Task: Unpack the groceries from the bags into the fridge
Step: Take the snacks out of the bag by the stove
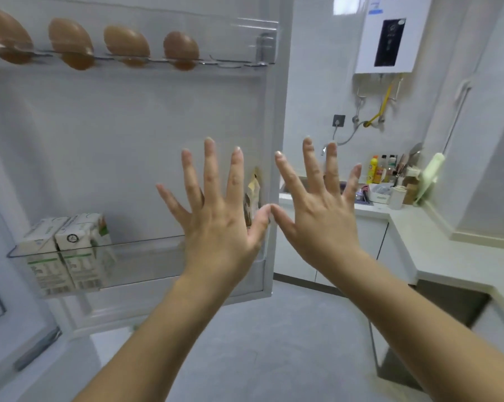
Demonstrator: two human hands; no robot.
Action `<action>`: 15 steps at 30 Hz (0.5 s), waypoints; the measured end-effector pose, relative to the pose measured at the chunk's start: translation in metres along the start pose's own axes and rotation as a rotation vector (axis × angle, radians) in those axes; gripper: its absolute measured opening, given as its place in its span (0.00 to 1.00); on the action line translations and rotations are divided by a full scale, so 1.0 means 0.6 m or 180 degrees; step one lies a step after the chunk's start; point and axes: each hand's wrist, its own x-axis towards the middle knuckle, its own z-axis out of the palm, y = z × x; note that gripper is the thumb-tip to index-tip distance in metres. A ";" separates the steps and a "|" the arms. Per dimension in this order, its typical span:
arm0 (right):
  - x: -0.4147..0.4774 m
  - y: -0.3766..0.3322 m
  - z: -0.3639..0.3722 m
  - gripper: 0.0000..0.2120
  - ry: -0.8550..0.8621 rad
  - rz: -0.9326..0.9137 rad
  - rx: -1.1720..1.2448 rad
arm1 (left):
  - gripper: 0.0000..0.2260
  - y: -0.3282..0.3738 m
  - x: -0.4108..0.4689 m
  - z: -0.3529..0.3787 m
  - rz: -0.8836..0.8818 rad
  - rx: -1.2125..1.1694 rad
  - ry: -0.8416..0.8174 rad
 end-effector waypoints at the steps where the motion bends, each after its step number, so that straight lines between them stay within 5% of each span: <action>1: -0.013 0.021 -0.001 0.35 -0.0022 0.0057 -0.0050 | 0.36 0.022 -0.005 0.007 0.0081 -0.0091 -0.0020; 15: -0.290 0.408 -0.146 0.37 -0.0549 0.0934 -0.1087 | 0.34 0.429 -0.147 0.101 0.0840 -0.0996 -0.0793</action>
